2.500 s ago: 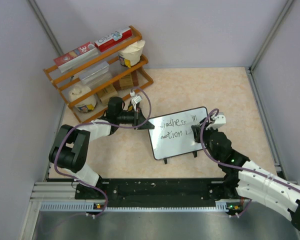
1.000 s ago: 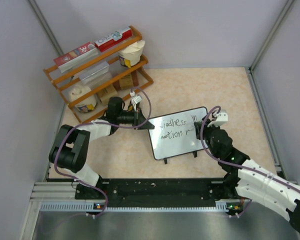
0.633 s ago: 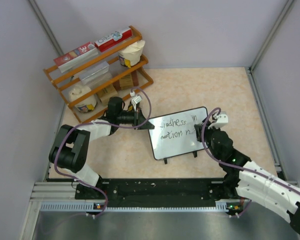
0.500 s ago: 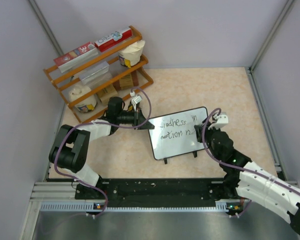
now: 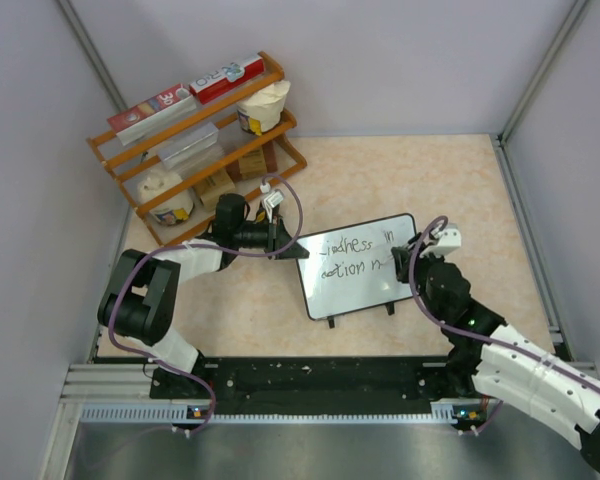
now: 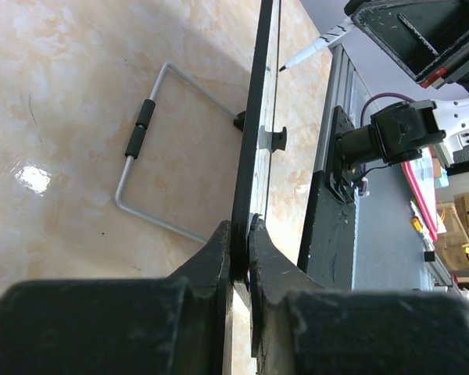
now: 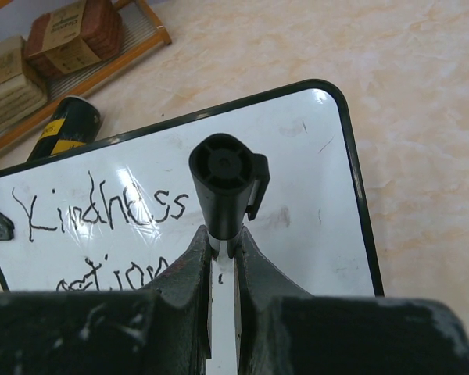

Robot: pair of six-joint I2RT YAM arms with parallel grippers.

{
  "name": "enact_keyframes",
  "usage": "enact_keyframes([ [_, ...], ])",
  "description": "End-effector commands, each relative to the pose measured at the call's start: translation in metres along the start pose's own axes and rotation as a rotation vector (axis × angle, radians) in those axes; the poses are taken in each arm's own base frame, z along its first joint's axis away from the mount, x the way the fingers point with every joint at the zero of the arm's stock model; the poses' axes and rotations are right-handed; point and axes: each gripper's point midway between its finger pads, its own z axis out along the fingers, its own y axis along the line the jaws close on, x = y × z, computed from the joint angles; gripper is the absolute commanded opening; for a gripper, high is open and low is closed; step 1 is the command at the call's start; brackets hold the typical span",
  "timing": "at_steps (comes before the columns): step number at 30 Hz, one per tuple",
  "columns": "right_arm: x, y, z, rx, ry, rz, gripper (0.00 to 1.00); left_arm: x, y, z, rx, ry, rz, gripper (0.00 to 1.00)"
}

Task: Write a sentence on the whiteboard
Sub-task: Write on the whiteboard with the whiteboard.

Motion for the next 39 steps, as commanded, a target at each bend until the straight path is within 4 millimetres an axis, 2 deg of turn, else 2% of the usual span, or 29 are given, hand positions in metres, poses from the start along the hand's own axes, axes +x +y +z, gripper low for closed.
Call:
enact_keyframes([
  [1, -0.036, 0.006, 0.006, 0.012, -0.093, 0.035, 0.00, 0.024, 0.030, 0.002, -0.109, 0.037, 0.036, 0.00],
  [7, -0.038, 0.004, 0.009, 0.022, -0.113, 0.055, 0.00, 0.024, 0.029, 0.002, -0.105, 0.039, 0.035, 0.00],
  [12, -0.031, 0.001, 0.012, 0.033, -0.095, 0.047, 0.00, 0.024, 0.029, 0.002, -0.106, 0.037, 0.037, 0.00],
  [22, -0.002, -0.004, 0.012, 0.027, 0.002, 0.018, 0.00, 0.024, 0.029, 0.002, -0.106, 0.037, 0.037, 0.00],
  [32, 0.011, -0.011, 0.004, 0.031, 0.040, 0.009, 0.00, 0.024, 0.030, 0.002, -0.108, 0.038, 0.036, 0.00],
  [39, 0.011, -0.019, 0.002, 0.065, 0.035, 0.011, 0.00, 0.024, 0.030, 0.002, -0.108, 0.038, 0.036, 0.00],
])
